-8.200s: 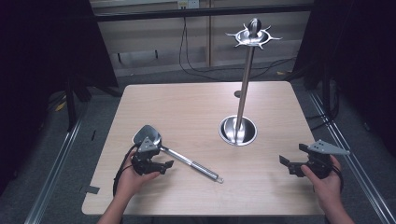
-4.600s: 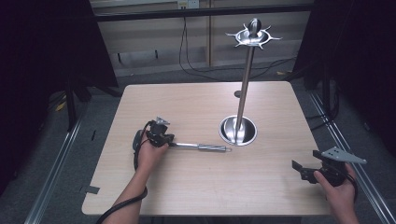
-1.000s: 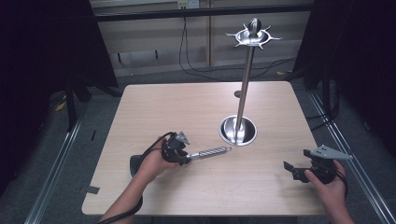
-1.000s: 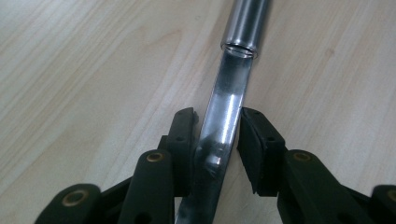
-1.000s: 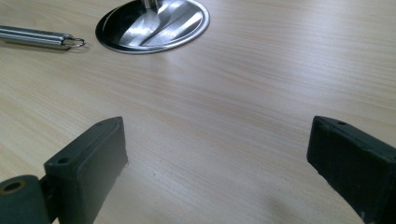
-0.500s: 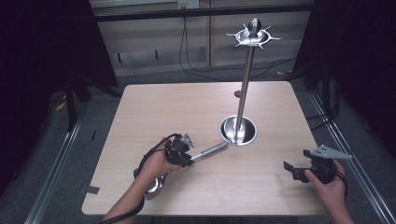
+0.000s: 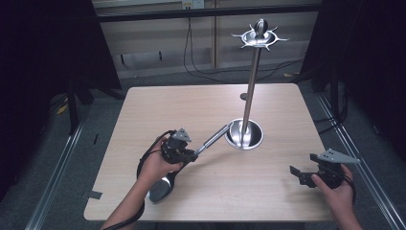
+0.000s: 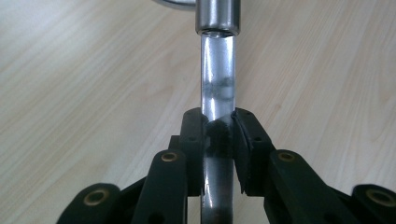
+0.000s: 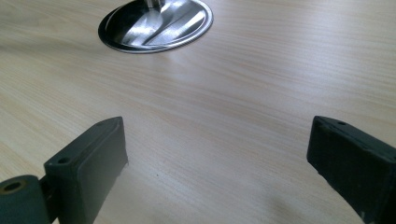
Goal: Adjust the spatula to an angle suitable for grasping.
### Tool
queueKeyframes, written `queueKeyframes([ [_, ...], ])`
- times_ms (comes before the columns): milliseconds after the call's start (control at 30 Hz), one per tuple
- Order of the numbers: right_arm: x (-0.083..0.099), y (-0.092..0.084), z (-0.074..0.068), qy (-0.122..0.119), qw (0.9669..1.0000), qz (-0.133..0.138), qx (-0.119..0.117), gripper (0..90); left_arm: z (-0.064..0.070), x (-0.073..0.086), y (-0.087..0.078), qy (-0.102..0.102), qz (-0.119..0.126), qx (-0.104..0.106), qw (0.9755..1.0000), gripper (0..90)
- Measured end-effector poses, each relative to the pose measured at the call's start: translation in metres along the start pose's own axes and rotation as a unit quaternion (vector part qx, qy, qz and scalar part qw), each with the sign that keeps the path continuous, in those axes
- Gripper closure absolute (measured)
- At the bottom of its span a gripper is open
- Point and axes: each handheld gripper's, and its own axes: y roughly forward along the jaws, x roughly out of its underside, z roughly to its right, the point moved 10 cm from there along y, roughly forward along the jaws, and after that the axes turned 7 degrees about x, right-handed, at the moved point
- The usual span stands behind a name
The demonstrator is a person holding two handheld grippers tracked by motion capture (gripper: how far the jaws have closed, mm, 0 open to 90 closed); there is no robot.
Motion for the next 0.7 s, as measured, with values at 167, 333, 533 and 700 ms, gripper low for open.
queueKeyframes([
  [167, 0.000, 0.000, 0.000, 0.001, 1.0000, 0.000, 0.000, 4.8, 0.001, -0.011, -0.009, -0.013, 0.049, -0.006, 0.9987, 75.4],
  [333, 0.000, 0.000, 0.000, 0.002, 1.0000, 0.001, -0.001, 4.8, 0.002, -0.019, -0.017, -0.022, 0.084, -0.007, 0.9962, 75.4],
  [533, -0.001, 0.000, -0.001, 0.003, 1.0000, 0.003, -0.002, 4.8, -0.001, -0.027, -0.030, -0.034, 0.132, -0.010, 0.9906, 75.4],
  [700, 0.000, 0.001, -0.002, 0.004, 1.0000, 0.001, -0.002, 4.8, 0.000, -0.030, -0.034, -0.040, 0.149, -0.012, 0.9880, 75.4],
])
